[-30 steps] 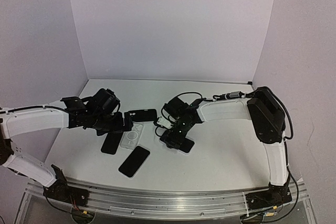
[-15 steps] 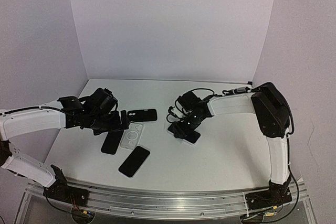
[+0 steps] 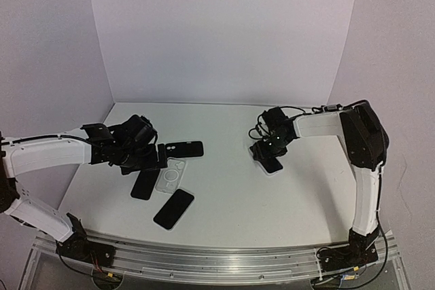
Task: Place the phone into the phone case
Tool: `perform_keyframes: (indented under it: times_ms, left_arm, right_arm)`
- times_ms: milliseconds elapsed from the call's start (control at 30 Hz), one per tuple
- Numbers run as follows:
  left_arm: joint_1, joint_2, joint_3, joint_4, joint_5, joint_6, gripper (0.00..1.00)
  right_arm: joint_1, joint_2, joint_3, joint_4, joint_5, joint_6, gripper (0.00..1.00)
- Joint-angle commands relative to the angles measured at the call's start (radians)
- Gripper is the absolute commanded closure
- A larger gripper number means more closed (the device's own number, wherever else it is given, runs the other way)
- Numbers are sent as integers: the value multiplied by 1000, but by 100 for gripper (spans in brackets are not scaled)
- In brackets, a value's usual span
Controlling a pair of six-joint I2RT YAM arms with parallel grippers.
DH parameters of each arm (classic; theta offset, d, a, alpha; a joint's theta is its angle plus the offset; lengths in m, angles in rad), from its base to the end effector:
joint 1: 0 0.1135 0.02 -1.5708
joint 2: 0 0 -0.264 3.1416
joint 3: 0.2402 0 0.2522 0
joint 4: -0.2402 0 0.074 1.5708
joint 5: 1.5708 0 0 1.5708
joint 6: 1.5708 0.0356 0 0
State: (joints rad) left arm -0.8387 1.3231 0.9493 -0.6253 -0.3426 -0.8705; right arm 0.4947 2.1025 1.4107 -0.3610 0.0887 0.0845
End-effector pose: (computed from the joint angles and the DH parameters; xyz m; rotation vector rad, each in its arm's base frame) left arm 0.1850 -0.1879 0.2454 -0.1670 2.5000 -0.2705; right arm 0.3843 0.2037 0.1359 -0.5033 2.5706 0.0868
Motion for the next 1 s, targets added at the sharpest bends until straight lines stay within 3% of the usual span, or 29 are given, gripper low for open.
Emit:
perform_keyframes:
  times_ms: [0, 233, 533, 833, 967]
  left_arm:
    - [5, 7, 47, -19, -27, -29, 0]
    - [8, 13, 46, -35, -34, -47, 0]
    - [37, 24, 50, -36, -21, -23, 0]
    - [145, 80, 31, 75, 137, 99, 0]
    - [205, 127, 38, 146, 223, 180, 0]
  right_arm:
    - [-130, 23, 23, -140, 216, 74, 41]
    - [-162, 64, 152, -204, 357, -29, 42]
    - [-270, 89, 177, -229, 294, -20, 40]
    - [-286, -1, 171, -231, 136, 40, 11]
    - [-286, -110, 159, -231, 47, 68, 7]
